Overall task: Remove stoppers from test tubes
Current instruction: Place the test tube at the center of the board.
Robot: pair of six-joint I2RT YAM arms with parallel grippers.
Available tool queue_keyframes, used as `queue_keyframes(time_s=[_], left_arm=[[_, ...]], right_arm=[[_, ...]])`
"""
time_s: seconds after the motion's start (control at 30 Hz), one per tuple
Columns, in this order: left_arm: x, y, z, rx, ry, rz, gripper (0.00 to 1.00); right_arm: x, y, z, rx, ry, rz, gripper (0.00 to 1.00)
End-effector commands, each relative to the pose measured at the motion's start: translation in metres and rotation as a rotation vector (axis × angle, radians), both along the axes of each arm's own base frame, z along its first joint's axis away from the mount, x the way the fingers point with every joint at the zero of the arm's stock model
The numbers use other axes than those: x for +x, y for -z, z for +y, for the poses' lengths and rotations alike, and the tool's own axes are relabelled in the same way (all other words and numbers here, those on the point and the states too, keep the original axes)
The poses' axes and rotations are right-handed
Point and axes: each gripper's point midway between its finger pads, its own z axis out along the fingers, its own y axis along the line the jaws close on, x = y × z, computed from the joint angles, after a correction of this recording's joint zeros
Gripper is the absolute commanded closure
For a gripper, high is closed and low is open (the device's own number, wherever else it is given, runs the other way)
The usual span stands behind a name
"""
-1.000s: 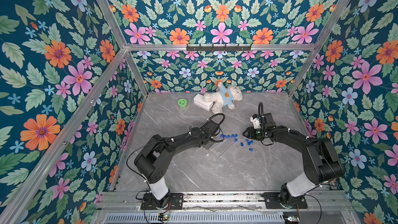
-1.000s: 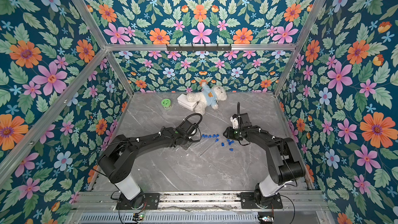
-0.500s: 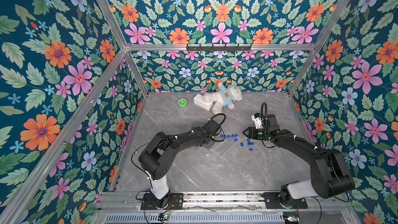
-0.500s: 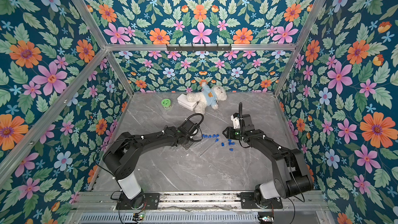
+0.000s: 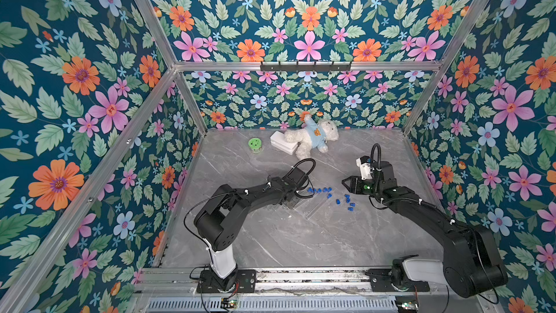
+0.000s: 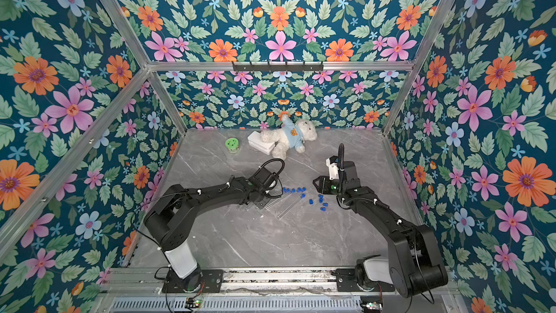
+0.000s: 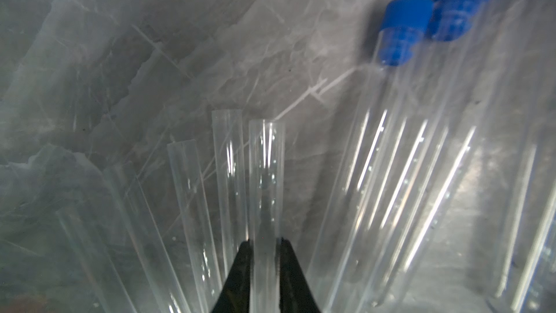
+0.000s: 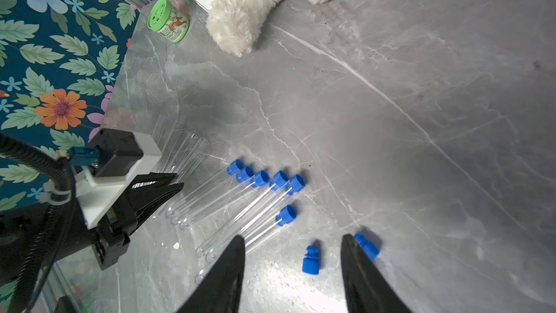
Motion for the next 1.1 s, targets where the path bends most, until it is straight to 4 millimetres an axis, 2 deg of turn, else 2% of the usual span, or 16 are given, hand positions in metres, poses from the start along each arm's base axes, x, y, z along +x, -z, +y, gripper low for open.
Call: queue_keyframes(time_s=[0.0, 0.33, 0.6, 0.77, 0.9, 1.07], left_arm=[[0.000, -0.002, 0.003, 0.004, -0.006, 0.000, 0.81], [0.001, -0.007, 0.001, 0.000, -0.004, -0.004, 0.73], [-0.003, -0.021, -0.005, -0.013, 0.023, -0.015, 0.73], [-0.015, -0.023, -0.021, -0.041, 0.083, 0.008, 0.72], [-0.015, -0.018, -0.030, -0.058, 0.107, 0.027, 0.71], [-0.011, -0.011, -0.037, -0.045, 0.126, 0.037, 0.71]], right_arm=[[0.004, -0.007, 0.000, 0.006, 0.006, -0.033, 0.47], [0.004, -0.011, 0.001, 0.013, 0.005, -0.044, 0.47], [0.000, -0.012, 0.003, 0.026, -0.008, -0.037, 0.46], [-0.012, -0.007, 0.012, 0.087, -0.047, -0.005, 0.32], [-0.017, -0.002, 0.014, 0.147, -0.061, 0.017, 0.21], [-0.016, -0.005, 0.009, 0.224, -0.048, 0.019, 0.18]])
